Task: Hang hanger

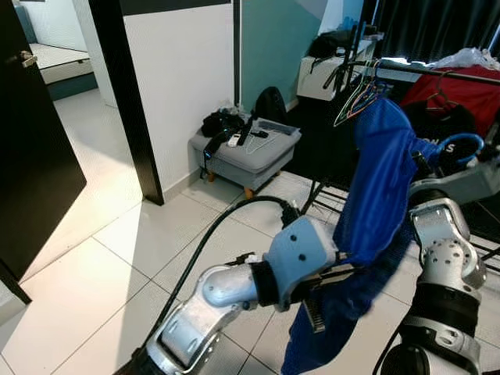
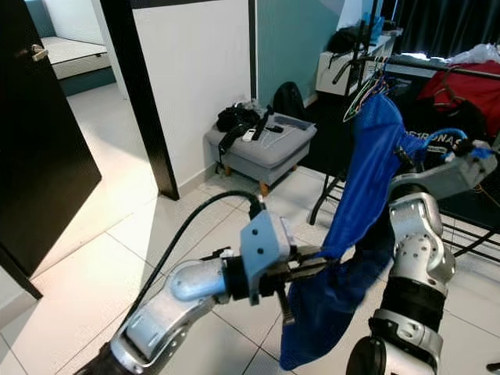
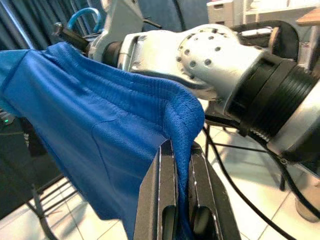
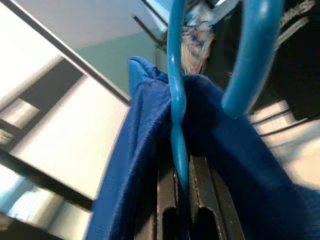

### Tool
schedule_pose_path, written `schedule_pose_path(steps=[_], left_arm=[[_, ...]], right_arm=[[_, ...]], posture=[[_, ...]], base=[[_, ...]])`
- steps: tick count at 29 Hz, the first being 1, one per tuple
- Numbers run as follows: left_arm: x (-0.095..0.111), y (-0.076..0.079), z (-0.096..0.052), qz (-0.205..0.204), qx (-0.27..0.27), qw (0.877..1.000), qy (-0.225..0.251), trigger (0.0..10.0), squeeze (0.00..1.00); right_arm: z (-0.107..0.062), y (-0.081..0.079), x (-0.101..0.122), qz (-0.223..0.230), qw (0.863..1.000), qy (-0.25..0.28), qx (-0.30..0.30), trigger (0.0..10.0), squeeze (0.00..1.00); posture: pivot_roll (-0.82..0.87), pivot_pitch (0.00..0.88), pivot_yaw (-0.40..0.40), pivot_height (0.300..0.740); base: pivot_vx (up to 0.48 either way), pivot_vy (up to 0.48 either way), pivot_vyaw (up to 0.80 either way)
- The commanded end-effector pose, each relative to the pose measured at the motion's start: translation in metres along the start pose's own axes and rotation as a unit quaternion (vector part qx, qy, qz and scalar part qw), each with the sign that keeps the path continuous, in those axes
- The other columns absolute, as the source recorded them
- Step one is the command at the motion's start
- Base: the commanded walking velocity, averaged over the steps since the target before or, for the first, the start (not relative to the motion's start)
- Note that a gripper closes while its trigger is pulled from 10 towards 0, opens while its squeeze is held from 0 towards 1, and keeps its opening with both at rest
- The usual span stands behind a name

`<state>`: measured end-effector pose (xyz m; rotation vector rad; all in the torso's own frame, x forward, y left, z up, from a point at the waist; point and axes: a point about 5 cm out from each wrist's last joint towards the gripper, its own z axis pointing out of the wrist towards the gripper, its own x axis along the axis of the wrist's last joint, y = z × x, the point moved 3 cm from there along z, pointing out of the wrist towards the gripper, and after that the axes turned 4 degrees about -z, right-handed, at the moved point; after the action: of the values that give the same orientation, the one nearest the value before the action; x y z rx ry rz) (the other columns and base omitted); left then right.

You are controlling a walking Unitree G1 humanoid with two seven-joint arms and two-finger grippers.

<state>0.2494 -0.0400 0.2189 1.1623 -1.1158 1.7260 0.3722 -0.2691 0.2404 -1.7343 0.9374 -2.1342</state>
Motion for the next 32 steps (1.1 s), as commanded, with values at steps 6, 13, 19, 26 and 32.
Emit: schedule_pose_path(steps=[6, 13, 19, 26, 32], left_arm=[[0.020, -0.044, 0.013, -0.069, 0.129, 0.988, 0.048, 10.0, 0.00], [0.041, -0.070, 0.003, -0.183, 0.191, 0.956, 0.127, 10.0, 0.00], [0.047, -0.076, 0.000, -0.228, 0.198, 0.940, 0.156, 10.0, 0.00], [0.043, -0.071, 0.001, -0.238, 0.194, 0.941, 0.144, 10.0, 0.00], [0.040, -0.063, 0.004, -0.254, 0.174, 0.942, 0.129, 10.0, 0.00]], right_arm=[[-0.009, -0.020, -0.045, -0.161, 0.983, -0.090, 0.021, 10.0, 0.00], [-0.011, -0.023, -0.054, -0.197, 0.977, -0.086, 0.016, 10.0, 0.00], [-0.006, -0.021, -0.045, -0.208, 0.977, -0.055, -0.004, 10.0, 0.00], [-0.004, -0.015, -0.030, -0.233, 0.972, -0.016, -0.036, 10.0, 0.00], [-0.003, -0.012, -0.013, -0.182, 0.982, 0.015, -0.052, 10.0, 0.00]], posture=[[-0.08, 0.000, -0.007, 0.740], [-0.07, 0.000, -0.006, 0.740], [-0.06, 0.000, -0.010, 0.740], [-0.06, 0.000, -0.009, 0.740], [-0.06, 0.000, -0.006, 0.740]], base=[[0.000, 0.000, 0.00], [0.000, 0.000, 0.00], [0.000, 0.000, 0.00], [0.000, 0.000, 0.00], [0.000, 0.000, 0.00]])
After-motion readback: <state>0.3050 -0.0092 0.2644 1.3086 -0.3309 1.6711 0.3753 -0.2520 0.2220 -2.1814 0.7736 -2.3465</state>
